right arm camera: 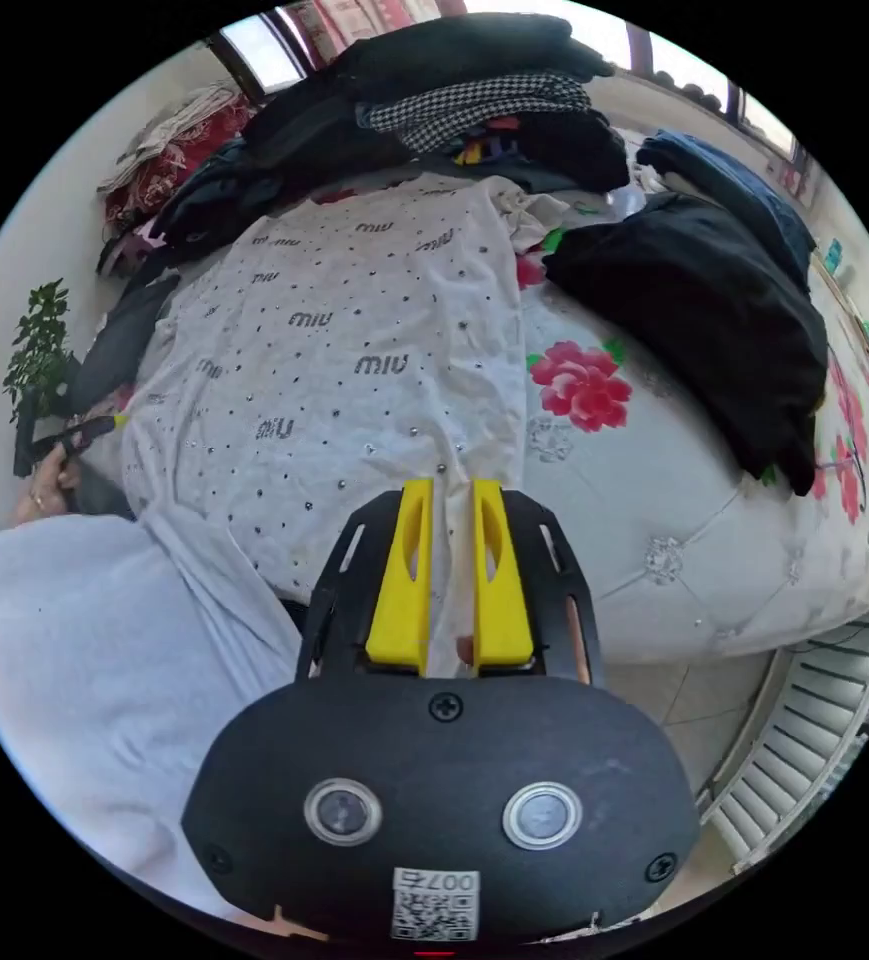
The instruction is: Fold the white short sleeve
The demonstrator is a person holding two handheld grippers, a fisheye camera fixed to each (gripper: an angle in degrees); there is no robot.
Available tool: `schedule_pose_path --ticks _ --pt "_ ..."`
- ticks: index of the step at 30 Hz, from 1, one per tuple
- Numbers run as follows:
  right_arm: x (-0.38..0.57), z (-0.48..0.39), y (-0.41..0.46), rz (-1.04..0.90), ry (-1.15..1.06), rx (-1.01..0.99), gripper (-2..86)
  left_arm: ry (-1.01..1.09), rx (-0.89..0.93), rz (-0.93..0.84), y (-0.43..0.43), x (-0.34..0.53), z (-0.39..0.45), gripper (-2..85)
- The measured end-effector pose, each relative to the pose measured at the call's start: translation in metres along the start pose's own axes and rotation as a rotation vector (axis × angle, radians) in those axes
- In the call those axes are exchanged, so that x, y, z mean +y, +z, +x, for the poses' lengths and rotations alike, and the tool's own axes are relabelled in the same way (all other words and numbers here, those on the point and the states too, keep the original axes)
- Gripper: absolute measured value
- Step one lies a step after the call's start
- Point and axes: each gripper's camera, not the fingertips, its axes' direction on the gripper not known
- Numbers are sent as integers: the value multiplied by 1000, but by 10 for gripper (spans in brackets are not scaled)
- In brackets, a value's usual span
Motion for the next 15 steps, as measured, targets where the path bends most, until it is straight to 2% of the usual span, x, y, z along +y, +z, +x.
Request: schedule_pose_path --ticks 3,7,13,15 --pt "27 20 -26 115 55 21 92 -102 -7 132 -45 22 -23 -3" --pt "76 49 -52 241 109 -110 98 -173 -95 190 -70 68 -39 44" --pt "134 72 -44 135 128 -205 106 -154 38 101 -38 129 -42 129" --pt "142 72 -32 59 115 -264 100 -146 39 11 -15 130 -43 141"
